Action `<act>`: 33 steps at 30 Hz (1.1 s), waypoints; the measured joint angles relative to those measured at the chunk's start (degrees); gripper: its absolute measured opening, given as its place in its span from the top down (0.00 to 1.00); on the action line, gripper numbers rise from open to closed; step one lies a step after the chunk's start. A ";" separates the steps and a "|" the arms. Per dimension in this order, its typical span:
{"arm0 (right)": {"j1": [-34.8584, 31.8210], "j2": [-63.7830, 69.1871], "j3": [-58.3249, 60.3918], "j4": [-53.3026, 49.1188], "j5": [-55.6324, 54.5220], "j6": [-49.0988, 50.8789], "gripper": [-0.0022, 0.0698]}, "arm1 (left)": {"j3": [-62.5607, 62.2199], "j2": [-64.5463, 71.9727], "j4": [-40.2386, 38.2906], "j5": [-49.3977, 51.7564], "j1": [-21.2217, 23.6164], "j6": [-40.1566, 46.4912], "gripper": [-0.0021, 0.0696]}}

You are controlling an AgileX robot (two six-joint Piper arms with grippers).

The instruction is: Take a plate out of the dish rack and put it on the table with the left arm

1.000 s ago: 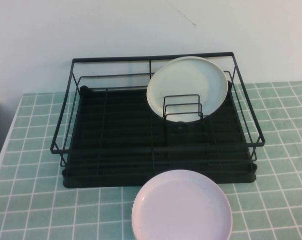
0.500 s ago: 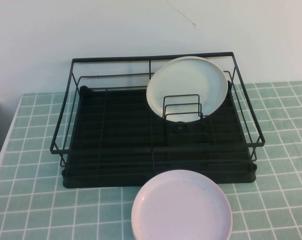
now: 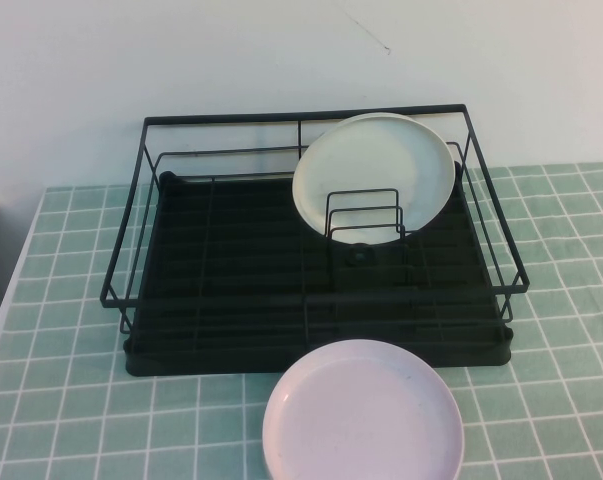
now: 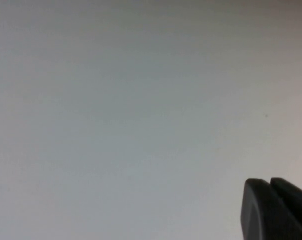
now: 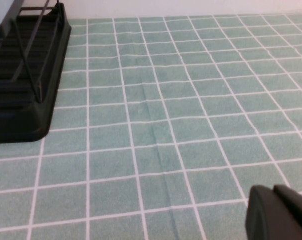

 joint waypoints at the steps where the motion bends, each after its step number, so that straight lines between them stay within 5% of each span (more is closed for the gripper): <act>1: 0.00 0.00 0.00 0.00 0.00 0.00 0.97 | -1.21 0.59 -0.02 1.32 0.00 0.52 0.98; 12: 0.00 0.00 0.00 0.00 0.00 0.00 0.97 | -24.60 23.43 0.95 44.23 0.00 3.33 0.98; 20: 0.00 0.00 0.00 0.00 0.00 0.00 0.97 | -25.23 33.84 -4.70 49.68 0.00 6.23 0.98; 24: 0.00 0.00 0.00 0.00 0.00 0.00 0.97 | -25.60 40.05 -9.80 49.96 0.00 14.68 0.98; 33: 0.00 0.00 0.00 0.00 0.00 0.00 0.97 | -36.99 60.64 -31.65 64.55 -1.17 51.11 0.98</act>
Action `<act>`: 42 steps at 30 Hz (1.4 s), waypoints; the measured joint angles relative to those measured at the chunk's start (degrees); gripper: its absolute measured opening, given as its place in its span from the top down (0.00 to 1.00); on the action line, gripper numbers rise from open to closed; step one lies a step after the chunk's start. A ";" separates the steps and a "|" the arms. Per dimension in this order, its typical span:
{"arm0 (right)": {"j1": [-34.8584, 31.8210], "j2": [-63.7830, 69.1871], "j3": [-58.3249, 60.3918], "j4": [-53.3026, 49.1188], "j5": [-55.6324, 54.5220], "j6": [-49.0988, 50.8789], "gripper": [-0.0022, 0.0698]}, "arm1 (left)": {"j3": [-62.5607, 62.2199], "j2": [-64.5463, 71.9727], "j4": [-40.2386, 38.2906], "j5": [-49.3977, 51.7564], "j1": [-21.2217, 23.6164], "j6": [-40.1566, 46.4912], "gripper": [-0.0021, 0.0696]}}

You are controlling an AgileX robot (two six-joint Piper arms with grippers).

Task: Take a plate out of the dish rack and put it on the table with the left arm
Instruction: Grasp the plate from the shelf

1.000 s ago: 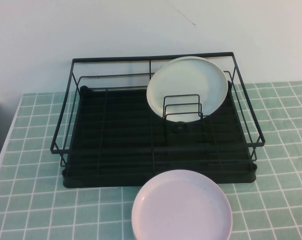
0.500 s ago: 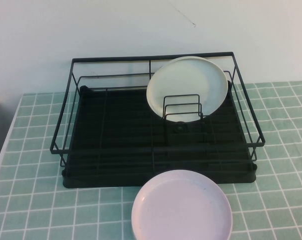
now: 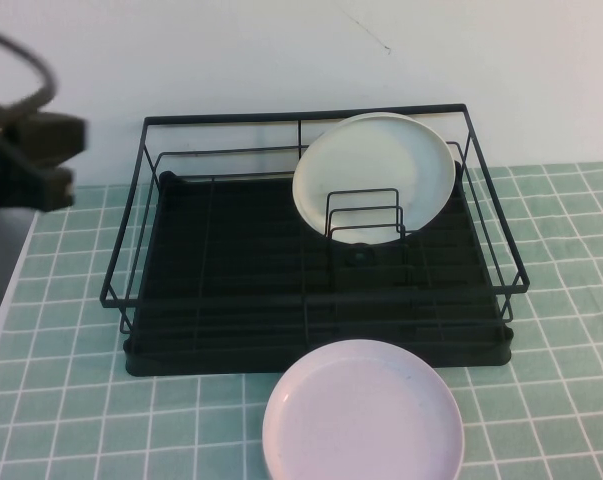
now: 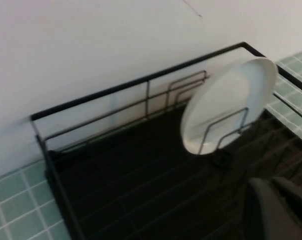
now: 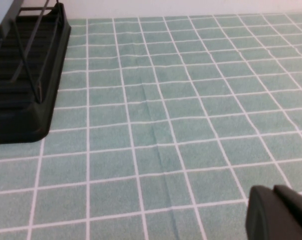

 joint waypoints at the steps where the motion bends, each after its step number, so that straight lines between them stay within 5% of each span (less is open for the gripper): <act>1: 0.00 0.00 0.00 0.00 0.00 0.00 0.97 | -2.16 2.62 -1.37 2.42 0.00 1.78 0.98; 9: 0.00 0.00 0.00 0.00 0.00 0.00 0.97 | -16.82 18.77 -4.85 10.49 -1.62 5.05 0.97; 13: 0.00 0.00 0.00 0.00 0.00 0.00 0.97 | -22.22 23.55 -4.15 8.36 -6.04 5.33 0.86; 17: 0.00 0.00 0.00 0.00 0.00 0.00 0.97 | -27.37 28.87 0.87 7.29 -10.84 6.13 0.60; 20: 0.00 0.00 0.00 0.00 0.00 0.00 0.97 | -30.45 33.57 5.68 5.77 -14.58 6.22 0.31; 23: 0.00 0.00 0.00 0.00 0.00 0.00 0.97 | -32.00 36.50 7.40 1.75 -16.50 6.36 0.18; 42: 0.00 0.00 0.00 0.00 0.00 0.02 0.97 | -34.94 51.27 6.49 -11.94 -21.23 9.79 0.18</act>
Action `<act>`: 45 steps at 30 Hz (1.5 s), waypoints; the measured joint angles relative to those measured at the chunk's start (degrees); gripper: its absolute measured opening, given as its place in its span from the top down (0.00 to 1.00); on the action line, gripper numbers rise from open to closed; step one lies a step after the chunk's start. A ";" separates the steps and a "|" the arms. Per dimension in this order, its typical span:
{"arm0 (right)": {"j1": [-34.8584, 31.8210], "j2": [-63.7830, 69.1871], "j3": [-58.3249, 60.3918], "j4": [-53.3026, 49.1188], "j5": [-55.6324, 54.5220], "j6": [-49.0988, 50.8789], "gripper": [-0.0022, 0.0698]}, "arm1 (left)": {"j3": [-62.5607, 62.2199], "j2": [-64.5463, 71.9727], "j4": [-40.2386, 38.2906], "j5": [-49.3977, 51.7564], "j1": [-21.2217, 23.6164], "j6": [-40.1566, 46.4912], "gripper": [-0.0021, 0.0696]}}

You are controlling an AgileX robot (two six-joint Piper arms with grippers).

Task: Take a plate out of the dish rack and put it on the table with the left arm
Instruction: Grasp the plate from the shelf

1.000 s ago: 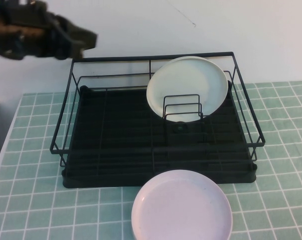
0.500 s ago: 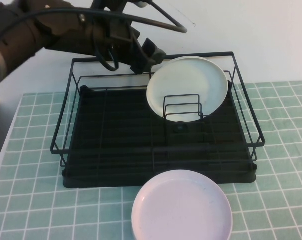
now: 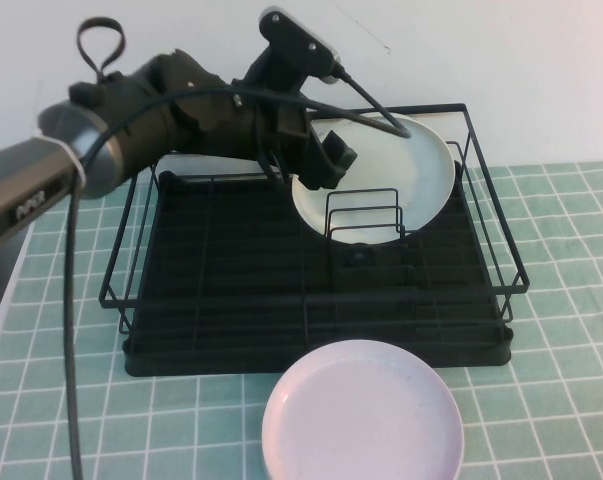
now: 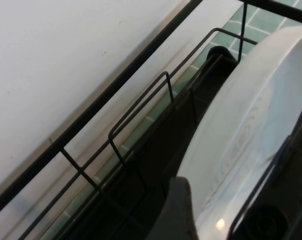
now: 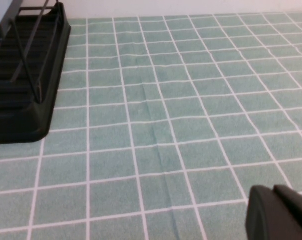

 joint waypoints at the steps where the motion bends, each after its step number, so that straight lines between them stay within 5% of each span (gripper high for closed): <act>1: 0.00 0.00 0.00 0.00 0.00 0.00 0.97 | 0.00 0.66 -0.23 -0.94 -0.25 0.12 0.19; 13: 0.00 0.00 0.00 0.02 0.00 0.00 0.97 | -0.27 5.54 -5.69 -14.09 -0.57 0.69 0.21; 25: 0.00 0.00 0.00 0.02 0.00 0.00 0.97 | -0.37 6.12 -7.04 -16.18 -0.57 0.95 0.22; 29: 0.00 0.00 0.00 0.02 0.00 0.00 0.97 | -0.37 6.12 -9.91 -15.91 -0.57 0.95 0.34; 37: 0.00 0.00 0.00 0.02 0.00 0.00 0.97 | -0.37 6.12 -10.96 -13.95 -0.81 1.47 0.80; 45: 0.00 0.00 0.00 0.02 0.00 0.00 0.97 | -0.37 6.47 -10.45 -13.93 -0.70 3.05 0.91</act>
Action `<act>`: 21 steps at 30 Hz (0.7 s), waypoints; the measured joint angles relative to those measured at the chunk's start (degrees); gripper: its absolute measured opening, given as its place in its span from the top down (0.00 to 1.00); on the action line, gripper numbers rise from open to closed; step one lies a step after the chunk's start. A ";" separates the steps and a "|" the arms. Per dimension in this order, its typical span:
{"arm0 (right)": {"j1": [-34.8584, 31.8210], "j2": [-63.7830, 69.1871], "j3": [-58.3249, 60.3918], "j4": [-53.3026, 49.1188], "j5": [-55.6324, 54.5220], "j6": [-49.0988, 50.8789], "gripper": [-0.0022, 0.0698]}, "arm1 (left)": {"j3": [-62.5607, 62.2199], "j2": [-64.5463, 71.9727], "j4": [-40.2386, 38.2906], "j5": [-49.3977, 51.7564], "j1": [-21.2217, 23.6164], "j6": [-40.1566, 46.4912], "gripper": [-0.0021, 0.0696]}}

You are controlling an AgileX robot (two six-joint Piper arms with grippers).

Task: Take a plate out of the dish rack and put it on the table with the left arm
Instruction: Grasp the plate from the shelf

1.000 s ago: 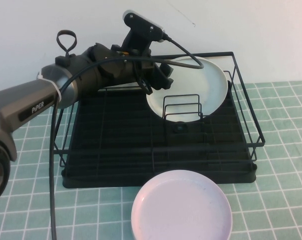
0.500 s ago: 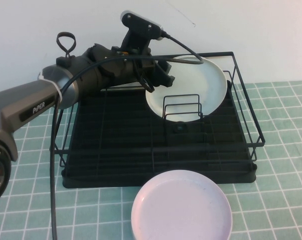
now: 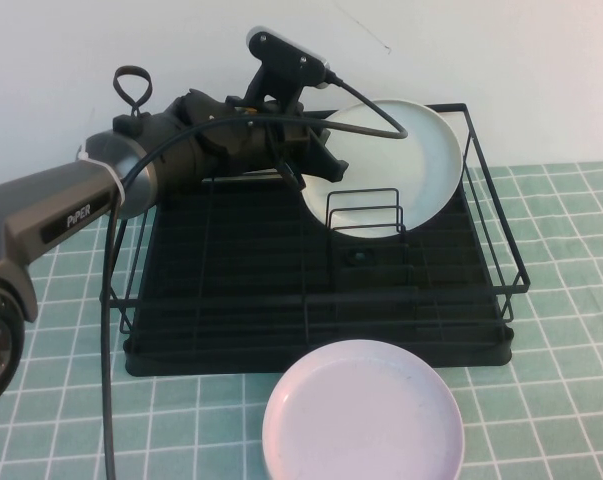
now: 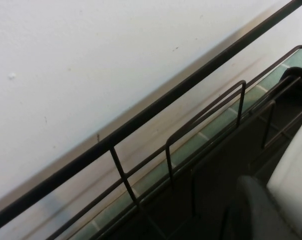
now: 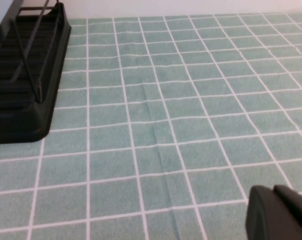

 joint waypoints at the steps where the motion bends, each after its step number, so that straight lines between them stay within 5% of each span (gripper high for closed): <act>1: 0.00 0.00 0.00 0.00 0.00 0.00 0.97 | 0.00 0.00 0.00 0.00 0.00 0.00 0.91; 21: 0.00 0.00 0.00 0.10 0.00 0.00 0.97 | -0.21 -7.06 -0.76 0.73 0.07 -0.36 0.94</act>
